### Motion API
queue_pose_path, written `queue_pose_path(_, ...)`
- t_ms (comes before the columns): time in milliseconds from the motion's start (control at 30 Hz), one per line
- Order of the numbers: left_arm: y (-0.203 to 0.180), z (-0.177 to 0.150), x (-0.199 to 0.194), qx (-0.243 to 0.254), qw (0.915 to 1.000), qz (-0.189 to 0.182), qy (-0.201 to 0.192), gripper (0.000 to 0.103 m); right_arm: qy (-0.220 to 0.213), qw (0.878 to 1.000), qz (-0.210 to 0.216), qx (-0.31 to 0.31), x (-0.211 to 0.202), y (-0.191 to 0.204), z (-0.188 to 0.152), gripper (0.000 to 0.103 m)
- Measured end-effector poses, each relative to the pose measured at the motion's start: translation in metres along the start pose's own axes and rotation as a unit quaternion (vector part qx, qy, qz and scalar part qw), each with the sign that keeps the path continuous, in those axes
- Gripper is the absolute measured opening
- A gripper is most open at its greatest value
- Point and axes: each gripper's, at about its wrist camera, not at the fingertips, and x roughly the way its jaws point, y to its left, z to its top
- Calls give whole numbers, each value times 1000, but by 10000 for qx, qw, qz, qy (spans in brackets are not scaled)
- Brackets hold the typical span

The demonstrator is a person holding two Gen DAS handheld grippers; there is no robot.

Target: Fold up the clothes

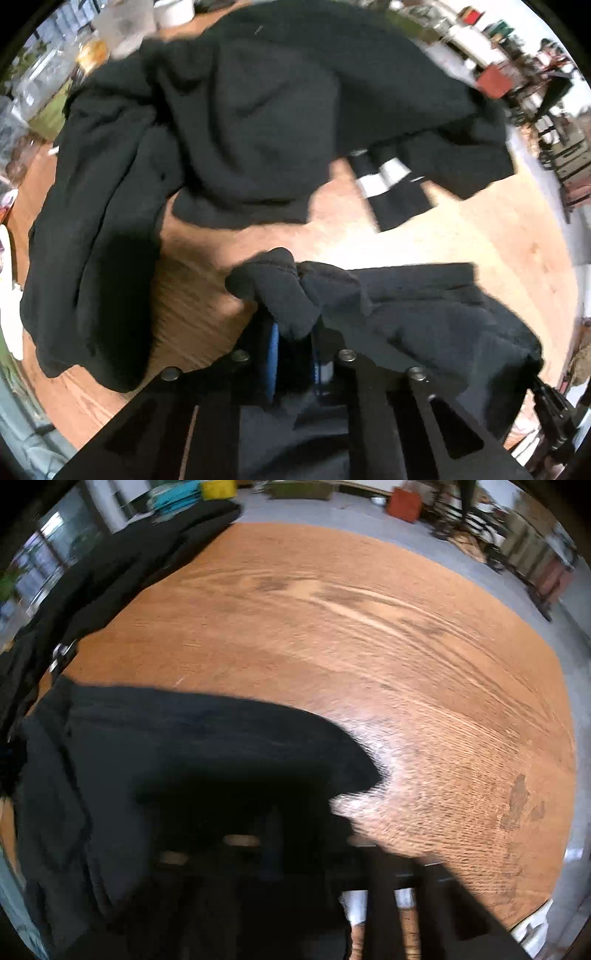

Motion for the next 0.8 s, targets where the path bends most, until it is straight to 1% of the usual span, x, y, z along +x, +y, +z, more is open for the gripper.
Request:
queue_pose_path(33,-4,0,-9,101,9998,15,-189,12,-18,10000,18,-84,-4,2,-1,6)
queue_pose_path(67,-10,1,-22,301,9983,180,-475,12,-90,9998,-8,-176,-10,4,-2,6)
queue_pose_path(133,-21,7,-52,541,9915,439,-1097,11,-182,9996,73,-182,-24,1,0,5)
queue_pose_path(167,-21,10,-70,565,9888,382,-1324,11,-290,9995,79,-122,-37,-4,3,5)
queue_pose_path(200,-30,21,-79,573,9863,264,-1527,11,-413,9991,-6,-91,-48,-8,8,5)
queue_pose_path(233,-37,31,-87,609,9833,220,-1701,11,-641,9978,-193,-23,-68,-16,15,5)
queue_pose_path(267,-46,45,-92,650,9796,231,-1885,11,-809,9962,-307,67,-83,-23,21,5)
queue_pose_path(333,-65,72,-111,719,9725,99,-2214,11,-1273,9905,-497,184,-122,-33,36,5)
queue_pose_path(367,-68,78,-137,719,9686,49,-2381,11,-1509,9865,-591,239,-142,-39,44,5)
queue_pose_path(467,-107,120,-151,905,9566,164,-2764,11,-1998,9778,-494,398,-202,-61,63,5)
queue_pose_path(533,-120,146,-152,906,9593,167,-2671,11,-2186,9732,-604,374,-215,-58,83,5)
queue_pose_path(567,-125,159,-139,866,9646,247,-2478,11,-2252,9708,-711,427,-219,-55,94,5)
queue_pose_path(600,-130,172,-127,826,9695,327,-2285,11,-2212,9710,-762,492,-209,-44,108,5)
queue_pose_path(633,-132,176,-120,798,9732,397,-2122,11,-2155,9716,-803,559,-197,-33,122,5)
queue_pose_path(667,-133,185,-97,778,9779,466,-1883,11,-2098,9730,-754,593,-189,-33,122,5)
queue_pose_path(733,-126,188,-54,598,9869,439,-1432,11,-1985,9759,-628,649,-175,-38,116,5)
queue_pose_path(800,-117,183,-20,490,9912,411,-1158,11,-1872,9785,-502,705,-161,-43,110,5)
